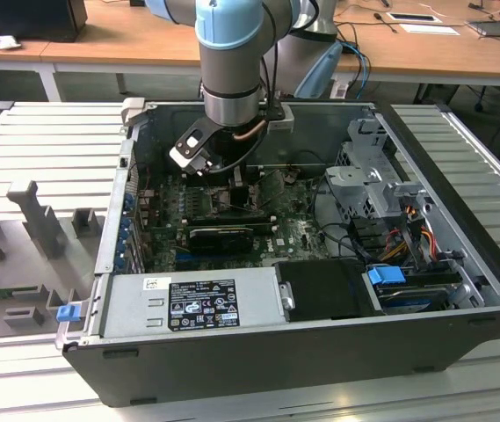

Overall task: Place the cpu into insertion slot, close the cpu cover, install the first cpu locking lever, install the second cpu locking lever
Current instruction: 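Place the cpu into insertion slot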

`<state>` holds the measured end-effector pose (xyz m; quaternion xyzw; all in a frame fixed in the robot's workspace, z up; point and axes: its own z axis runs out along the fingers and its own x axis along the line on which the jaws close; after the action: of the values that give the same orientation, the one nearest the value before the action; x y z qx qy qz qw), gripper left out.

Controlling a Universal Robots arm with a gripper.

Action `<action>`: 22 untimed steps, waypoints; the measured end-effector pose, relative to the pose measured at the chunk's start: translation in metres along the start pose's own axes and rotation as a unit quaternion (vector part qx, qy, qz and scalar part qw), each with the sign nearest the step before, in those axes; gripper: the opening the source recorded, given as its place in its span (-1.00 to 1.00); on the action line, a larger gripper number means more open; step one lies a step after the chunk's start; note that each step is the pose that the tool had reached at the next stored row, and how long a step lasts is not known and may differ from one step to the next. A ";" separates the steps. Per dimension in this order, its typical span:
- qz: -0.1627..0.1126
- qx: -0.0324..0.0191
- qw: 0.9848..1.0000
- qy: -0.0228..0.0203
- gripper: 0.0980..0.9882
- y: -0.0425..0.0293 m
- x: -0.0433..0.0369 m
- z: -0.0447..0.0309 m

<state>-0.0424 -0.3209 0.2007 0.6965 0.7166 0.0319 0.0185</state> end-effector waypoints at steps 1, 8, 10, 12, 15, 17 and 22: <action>0.000 0.000 1.000 0.000 0.00 0.0000 0.0000 0.0000; 0.000 0.000 1.000 0.000 0.15 0.0001 0.0045 0.0002; 0.000 0.000 1.000 0.000 0.15 0.0001 0.0043 0.0002; 0.000 0.000 1.000 -0.001 0.15 0.0001 0.0029 0.0002; 0.000 0.000 1.000 -0.001 0.15 0.0001 0.0027 0.0001; 0.000 0.000 1.000 -0.001 0.15 0.0000 0.0026 -0.0002; 0.000 0.001 1.000 -0.001 -0.03 0.0007 0.0028 -0.0089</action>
<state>-0.0424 -0.3182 0.2096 0.6965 0.7167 0.0306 0.0191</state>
